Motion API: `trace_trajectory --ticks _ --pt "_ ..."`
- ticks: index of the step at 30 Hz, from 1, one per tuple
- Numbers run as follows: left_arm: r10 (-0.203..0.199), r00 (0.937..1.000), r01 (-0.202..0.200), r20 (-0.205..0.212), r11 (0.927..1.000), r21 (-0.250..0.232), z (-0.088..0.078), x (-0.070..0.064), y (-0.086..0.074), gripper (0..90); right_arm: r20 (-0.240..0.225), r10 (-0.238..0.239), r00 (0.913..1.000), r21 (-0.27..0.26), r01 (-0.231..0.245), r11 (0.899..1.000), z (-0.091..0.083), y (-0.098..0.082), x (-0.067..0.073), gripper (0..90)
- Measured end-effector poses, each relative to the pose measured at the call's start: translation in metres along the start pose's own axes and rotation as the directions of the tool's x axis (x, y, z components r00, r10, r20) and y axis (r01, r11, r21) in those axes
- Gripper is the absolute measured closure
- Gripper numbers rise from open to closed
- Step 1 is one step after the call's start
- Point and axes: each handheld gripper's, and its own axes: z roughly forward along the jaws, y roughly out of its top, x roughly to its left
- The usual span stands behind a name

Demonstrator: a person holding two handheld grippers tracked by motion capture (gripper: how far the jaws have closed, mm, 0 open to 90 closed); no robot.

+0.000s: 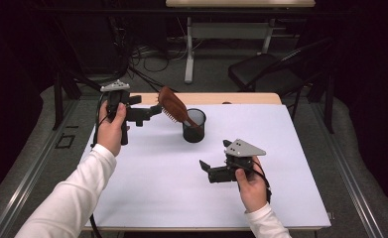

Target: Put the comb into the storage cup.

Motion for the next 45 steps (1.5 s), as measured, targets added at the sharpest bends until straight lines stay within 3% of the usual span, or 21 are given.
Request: trace_trajectory --ticks 5,18,28,32,37,45 --pt "0.041 0.9988 -0.042 0.026 0.9990 0.018 -0.005 -0.006 -0.007 0.7 -0.001 0.003 1.0000 -0.003 -0.003 1.000 -0.001 0.000 -0.001 0.0" --pt "0.138 0.9874 -0.142 0.077 0.9890 0.042 -0.019 -0.024 -0.024 0.7 0.017 0.017 0.9997 -0.016 -0.017 1.000 -0.005 0.002 -0.009 0.0" --pt "0.165 0.9809 -0.170 0.104 0.9841 0.050 -0.031 -0.032 -0.044 0.7 0.020 0.018 0.9997 -0.014 -0.017 1.000 -0.006 0.002 -0.010 0.0" --pt "0.156 0.9805 -0.161 0.119 0.9865 0.030 -0.035 -0.032 -0.053 0.9 0.025 0.015 0.9996 -0.007 -0.014 1.000 -0.005 0.002 -0.010 0.0" --pt "0.179 0.9756 -0.184 0.126 0.9827 0.022 -0.040 -0.031 -0.065 0.9 0.028 0.003 0.9996 0.008 -0.004 1.000 -0.004 0.001 -0.007 0.0" --pt "0.159 0.9800 -0.162 0.119 0.9868 0.012 -0.054 -0.023 -0.080 0.9 0.024 -0.009 0.9997 0.025 0.009 1.000 -0.014 -0.002 -0.004 0.0"
